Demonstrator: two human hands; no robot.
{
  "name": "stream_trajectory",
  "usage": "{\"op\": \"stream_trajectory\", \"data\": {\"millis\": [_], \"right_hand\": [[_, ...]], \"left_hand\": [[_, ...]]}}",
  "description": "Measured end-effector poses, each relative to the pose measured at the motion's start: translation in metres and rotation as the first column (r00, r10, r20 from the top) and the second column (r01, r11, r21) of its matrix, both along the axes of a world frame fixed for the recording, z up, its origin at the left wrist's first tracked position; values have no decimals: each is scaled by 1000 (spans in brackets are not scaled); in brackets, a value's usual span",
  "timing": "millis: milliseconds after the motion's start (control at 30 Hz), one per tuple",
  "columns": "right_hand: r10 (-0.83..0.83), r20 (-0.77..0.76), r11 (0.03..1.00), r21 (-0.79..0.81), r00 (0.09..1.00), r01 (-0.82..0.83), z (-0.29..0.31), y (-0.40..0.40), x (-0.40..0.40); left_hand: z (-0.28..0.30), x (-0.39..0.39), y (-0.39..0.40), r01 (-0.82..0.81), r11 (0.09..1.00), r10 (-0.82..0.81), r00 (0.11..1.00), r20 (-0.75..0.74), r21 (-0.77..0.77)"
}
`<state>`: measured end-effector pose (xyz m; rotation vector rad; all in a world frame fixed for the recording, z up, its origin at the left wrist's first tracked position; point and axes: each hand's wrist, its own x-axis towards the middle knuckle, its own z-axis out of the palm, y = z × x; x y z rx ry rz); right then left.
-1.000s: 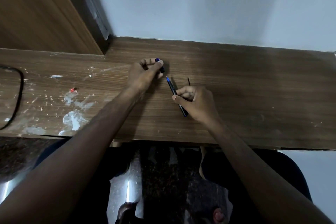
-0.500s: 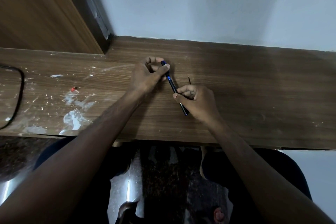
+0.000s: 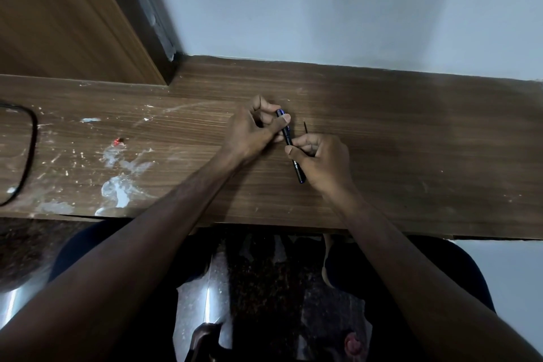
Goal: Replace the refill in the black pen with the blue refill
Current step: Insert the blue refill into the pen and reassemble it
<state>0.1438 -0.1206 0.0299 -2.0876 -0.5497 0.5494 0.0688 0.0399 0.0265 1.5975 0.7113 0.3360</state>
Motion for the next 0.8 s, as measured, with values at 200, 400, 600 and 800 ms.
{"op": "stream_trajectory", "data": {"millis": [200,400,600,800], "right_hand": [[-17,14,1000,22,1000,17,3,0,-5],[-99,115,990,108,988,87,10,2,-4],[-9,146,1000,-2,989,9,10,0,5],[-6,306,974,-214,952,75,8,-9,19]], "left_hand": [[-3,2,-1,5,997,-7,999,36,71],[6,4,-3,75,983,-65,996,-60,167],[4,2,-1,31,995,-12,979,-205,91],[-4,-2,3,55,954,49,942,-333,296]]}}
